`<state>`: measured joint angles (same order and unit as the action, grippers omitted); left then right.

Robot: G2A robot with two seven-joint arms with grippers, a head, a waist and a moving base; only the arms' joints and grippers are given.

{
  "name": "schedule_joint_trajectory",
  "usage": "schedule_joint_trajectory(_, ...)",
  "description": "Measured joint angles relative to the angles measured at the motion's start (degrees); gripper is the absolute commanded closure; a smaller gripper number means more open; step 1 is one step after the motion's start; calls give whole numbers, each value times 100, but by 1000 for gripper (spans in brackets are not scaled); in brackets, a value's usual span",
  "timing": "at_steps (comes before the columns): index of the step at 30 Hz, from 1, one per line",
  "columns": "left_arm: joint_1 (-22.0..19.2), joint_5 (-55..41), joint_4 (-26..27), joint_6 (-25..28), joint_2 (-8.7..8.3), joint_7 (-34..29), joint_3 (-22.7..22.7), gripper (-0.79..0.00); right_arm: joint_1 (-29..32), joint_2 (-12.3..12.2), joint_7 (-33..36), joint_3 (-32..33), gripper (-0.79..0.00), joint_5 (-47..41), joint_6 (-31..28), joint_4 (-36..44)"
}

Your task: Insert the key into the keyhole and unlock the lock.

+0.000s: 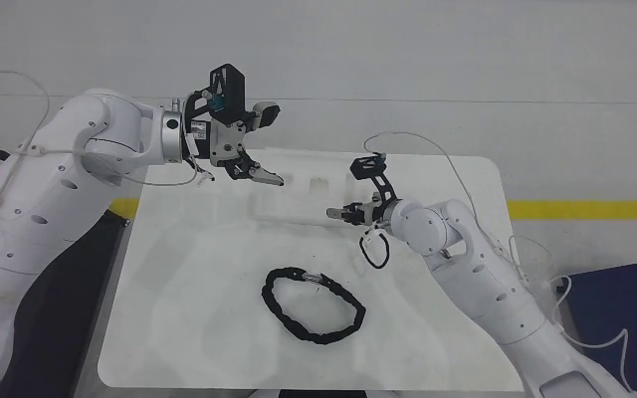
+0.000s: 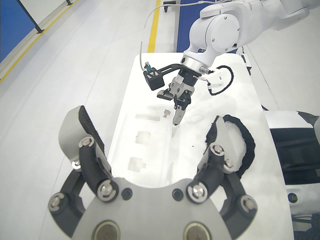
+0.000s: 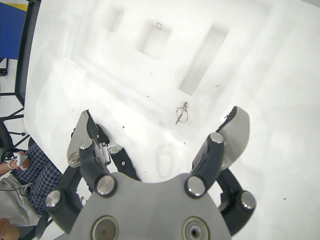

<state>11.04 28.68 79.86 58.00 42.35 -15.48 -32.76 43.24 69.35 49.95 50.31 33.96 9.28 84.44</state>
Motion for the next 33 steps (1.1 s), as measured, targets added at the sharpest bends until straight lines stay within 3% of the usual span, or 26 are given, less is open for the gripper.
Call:
schedule_joint_trajectory(6, 0, 0, 0, 0, 0, 0, 0, -785, -63, 84, 401, -44, -785, -400, 506, 57)
schedule_joint_trajectory(19, 0, 0, 0, 0, 0, 0, 0, -785, -425, 230, 842, -405, -785, 127, 1184, -66)
schedule_joint_trajectory(23, 0, 0, 0, 0, 0, 0, 0, -785, -526, 268, 942, -467, -600, 266, 1347, -132)
schedule_joint_trajectory(27, 0, 0, 0, 0, 0, 0, 0, -785, -608, 312, 1009, -511, -486, 329, 1468, -190)
schedule_joint_trajectory(33, 0, 0, 0, 0, 0, 0, 0, -785, -714, 387, 1072, -594, -465, 357, 1537, -376)
